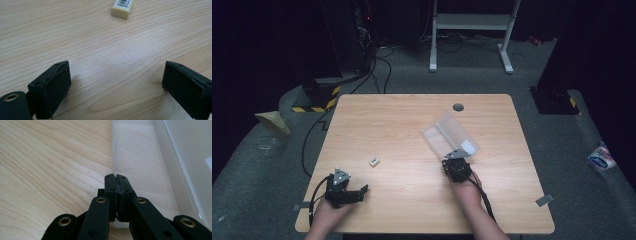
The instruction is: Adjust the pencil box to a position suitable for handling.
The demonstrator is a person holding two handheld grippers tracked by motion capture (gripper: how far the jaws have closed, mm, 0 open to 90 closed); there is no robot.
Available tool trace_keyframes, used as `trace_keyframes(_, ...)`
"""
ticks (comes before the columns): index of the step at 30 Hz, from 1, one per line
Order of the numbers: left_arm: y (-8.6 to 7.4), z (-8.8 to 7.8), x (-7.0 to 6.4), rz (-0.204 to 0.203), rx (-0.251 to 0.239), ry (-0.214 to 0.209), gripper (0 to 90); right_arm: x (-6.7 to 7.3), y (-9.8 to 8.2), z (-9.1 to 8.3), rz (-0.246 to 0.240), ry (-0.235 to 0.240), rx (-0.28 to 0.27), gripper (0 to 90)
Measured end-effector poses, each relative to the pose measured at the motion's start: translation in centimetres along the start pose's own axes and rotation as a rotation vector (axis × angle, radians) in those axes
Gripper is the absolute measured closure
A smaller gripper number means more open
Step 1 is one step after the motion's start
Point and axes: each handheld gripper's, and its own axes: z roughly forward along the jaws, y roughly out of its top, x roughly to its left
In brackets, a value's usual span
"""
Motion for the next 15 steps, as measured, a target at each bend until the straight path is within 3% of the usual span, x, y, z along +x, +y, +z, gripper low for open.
trace_keyframes(15, 0.0, 0.0, 0.0, 0.001, -0.001, 0.005, 9.2, 1.5, -2.8, -2.7, -0.058, 0.051, -0.030, 87.6)
